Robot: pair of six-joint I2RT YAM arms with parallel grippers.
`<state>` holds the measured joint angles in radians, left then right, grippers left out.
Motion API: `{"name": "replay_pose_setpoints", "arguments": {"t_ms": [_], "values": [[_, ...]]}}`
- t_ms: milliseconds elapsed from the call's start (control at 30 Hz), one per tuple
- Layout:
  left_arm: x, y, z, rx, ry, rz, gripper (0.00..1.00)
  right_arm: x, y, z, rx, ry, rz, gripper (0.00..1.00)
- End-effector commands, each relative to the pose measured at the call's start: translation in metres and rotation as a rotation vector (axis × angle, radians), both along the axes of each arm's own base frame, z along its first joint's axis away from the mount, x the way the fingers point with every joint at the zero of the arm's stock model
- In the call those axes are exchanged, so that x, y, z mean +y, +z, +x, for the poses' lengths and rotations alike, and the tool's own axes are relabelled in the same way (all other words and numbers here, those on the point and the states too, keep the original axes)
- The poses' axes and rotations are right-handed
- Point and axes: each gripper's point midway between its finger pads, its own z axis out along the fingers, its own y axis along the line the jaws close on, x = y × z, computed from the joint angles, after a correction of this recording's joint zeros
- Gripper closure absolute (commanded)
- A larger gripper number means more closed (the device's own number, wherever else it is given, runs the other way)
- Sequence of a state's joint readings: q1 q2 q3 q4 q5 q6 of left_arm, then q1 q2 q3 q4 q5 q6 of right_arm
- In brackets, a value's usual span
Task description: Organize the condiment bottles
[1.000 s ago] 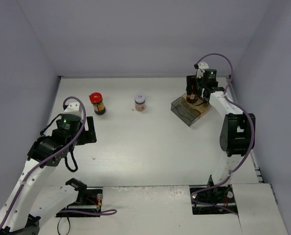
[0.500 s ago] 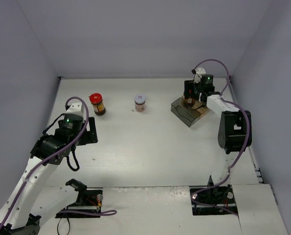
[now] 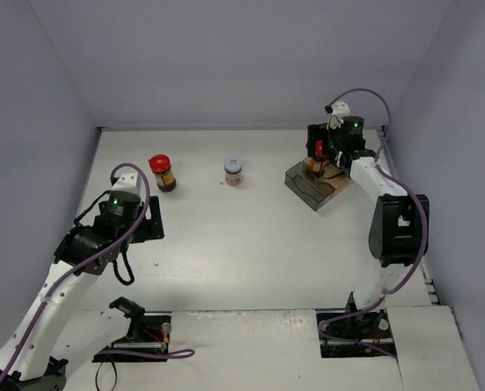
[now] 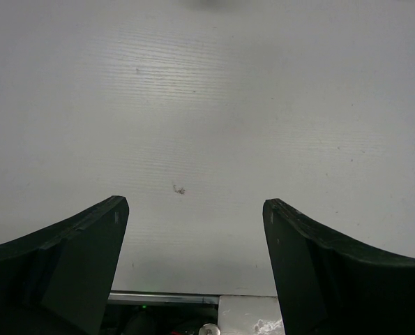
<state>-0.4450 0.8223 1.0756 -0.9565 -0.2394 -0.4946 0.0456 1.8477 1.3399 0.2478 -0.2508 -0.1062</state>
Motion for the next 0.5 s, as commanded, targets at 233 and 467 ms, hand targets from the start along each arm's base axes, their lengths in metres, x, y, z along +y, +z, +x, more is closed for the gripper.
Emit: {"name": "replay_pose_setpoints", "arguments": {"t_ms": [233,467], "values": [[-0.015,0.016,0.039,-0.124,-0.020,-0.019,0.22,0.020,0.167,-0.046,-0.272,0.014,0.073,0.00],[-0.014,0.022,0.111,-0.227,0.046,0.050,0.22,0.062,0.185,-0.101,-0.266,0.109,0.131,0.00]]}}
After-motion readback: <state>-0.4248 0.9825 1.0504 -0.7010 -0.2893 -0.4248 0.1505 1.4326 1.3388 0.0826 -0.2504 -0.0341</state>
